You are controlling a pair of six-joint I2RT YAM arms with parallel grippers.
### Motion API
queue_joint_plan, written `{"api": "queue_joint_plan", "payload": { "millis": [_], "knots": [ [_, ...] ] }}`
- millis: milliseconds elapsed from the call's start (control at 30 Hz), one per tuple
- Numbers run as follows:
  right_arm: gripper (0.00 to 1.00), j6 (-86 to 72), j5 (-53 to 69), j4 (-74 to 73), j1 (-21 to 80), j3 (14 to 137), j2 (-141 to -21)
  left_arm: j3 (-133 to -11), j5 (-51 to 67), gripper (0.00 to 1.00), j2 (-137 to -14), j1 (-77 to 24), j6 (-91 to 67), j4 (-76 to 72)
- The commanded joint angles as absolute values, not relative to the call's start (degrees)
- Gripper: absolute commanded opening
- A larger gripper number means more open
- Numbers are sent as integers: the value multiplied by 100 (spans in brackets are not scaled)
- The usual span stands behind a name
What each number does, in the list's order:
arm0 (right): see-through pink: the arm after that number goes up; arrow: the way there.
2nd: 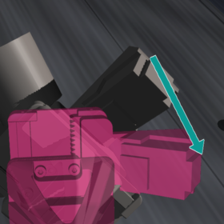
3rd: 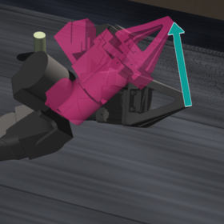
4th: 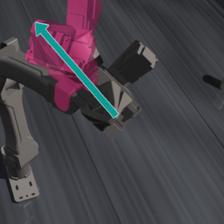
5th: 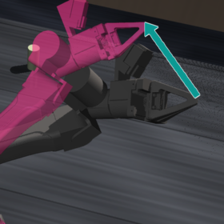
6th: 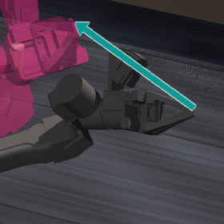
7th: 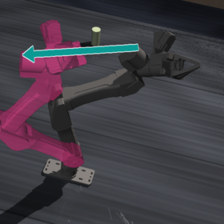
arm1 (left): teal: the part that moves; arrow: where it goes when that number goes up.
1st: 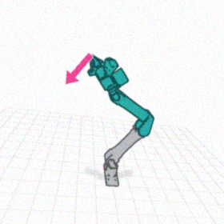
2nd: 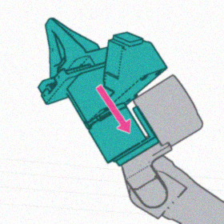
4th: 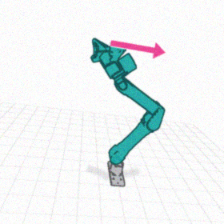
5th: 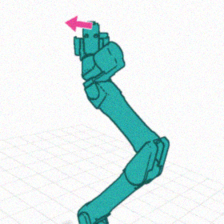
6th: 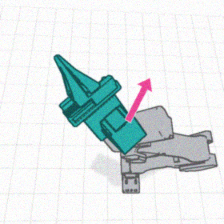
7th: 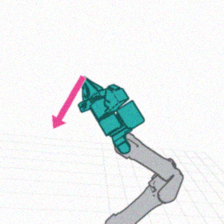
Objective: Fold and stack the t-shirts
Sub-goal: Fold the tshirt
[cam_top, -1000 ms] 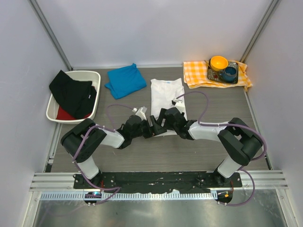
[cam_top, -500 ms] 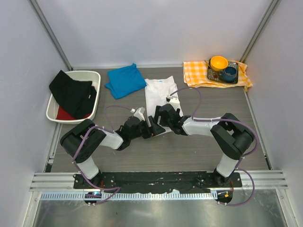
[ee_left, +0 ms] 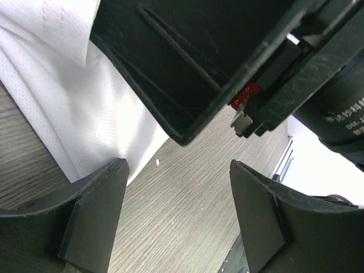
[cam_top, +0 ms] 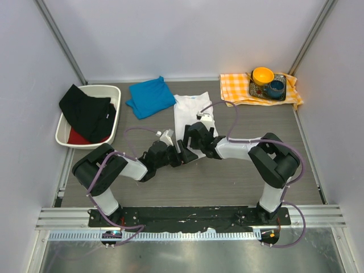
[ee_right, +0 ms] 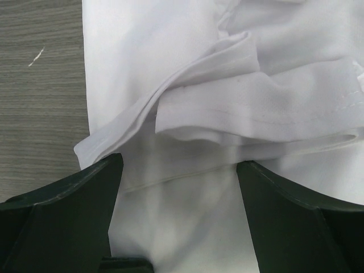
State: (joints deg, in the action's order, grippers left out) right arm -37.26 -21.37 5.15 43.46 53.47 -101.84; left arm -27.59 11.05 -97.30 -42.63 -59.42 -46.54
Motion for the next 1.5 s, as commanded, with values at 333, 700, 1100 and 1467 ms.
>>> {"api": "queue_joint_plan", "payload": {
  "millis": [333, 700, 1100, 1467],
  "knots": [
    [88, -3358, -2514, 475, 4096, 6169, -10731, -2400, 1011, 78, -9852, -4280, -5862, -4245],
    [88, -3050, -2531, 246, 3885, 7804, -11469, -2338, 1037, 77, -9993, -4315, -5906, -4412],
    [88, -2198, -4041, -234, 3797, 7726, -10224, -2399, 1160, 78, -9616, -4464, -5775, -3991],
    [89, -2856, -4028, -1995, 3797, 5355, -7727, -3760, 422, 88, -7366, -4518, -5150, 277]
  ]
}}
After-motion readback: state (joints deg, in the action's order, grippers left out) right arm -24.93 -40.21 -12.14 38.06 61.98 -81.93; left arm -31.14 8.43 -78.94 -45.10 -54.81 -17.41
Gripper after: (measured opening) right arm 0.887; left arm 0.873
